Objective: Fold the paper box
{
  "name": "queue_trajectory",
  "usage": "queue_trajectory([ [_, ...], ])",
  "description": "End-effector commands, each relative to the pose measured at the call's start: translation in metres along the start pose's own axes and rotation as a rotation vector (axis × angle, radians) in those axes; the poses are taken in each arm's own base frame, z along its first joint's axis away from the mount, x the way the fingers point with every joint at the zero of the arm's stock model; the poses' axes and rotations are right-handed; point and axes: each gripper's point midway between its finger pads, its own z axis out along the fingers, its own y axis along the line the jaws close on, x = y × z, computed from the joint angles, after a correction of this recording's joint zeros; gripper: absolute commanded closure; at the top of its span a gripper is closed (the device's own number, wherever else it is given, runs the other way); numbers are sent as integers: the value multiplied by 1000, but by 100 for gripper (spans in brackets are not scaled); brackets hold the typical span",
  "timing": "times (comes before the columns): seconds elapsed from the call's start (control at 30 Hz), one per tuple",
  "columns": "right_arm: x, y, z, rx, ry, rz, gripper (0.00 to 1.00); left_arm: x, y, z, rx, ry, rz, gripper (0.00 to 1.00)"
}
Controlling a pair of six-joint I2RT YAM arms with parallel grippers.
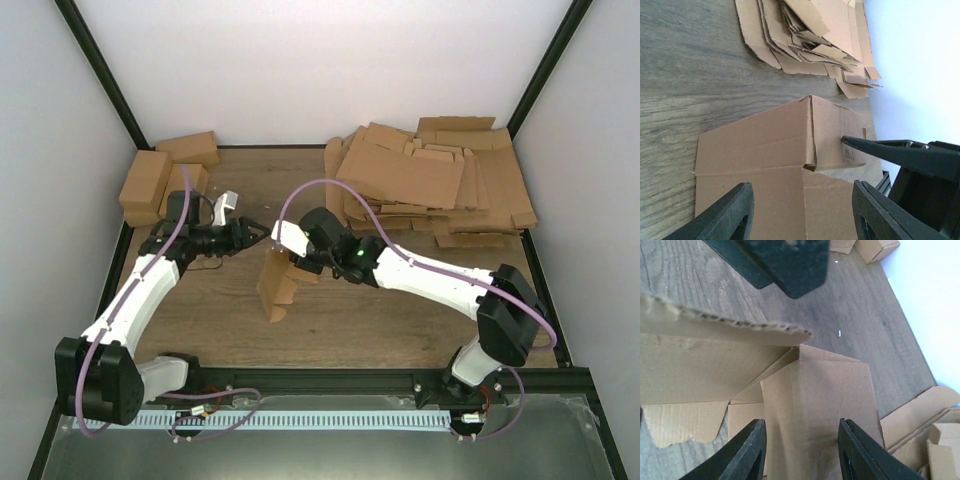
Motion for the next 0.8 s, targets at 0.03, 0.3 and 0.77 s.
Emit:
queue_trajectory([
  [0.03,-14,-9,-5,120,-46,-108,59,4,10,7,0,14,-24,44],
  [0.3,-23,-18,-14,175,-88,-193,59,4,15,15,20,31,-24,43],
  [0.77,1,-8,7,201,-43,-294,59,-1,19,33,70,58,-51,47],
])
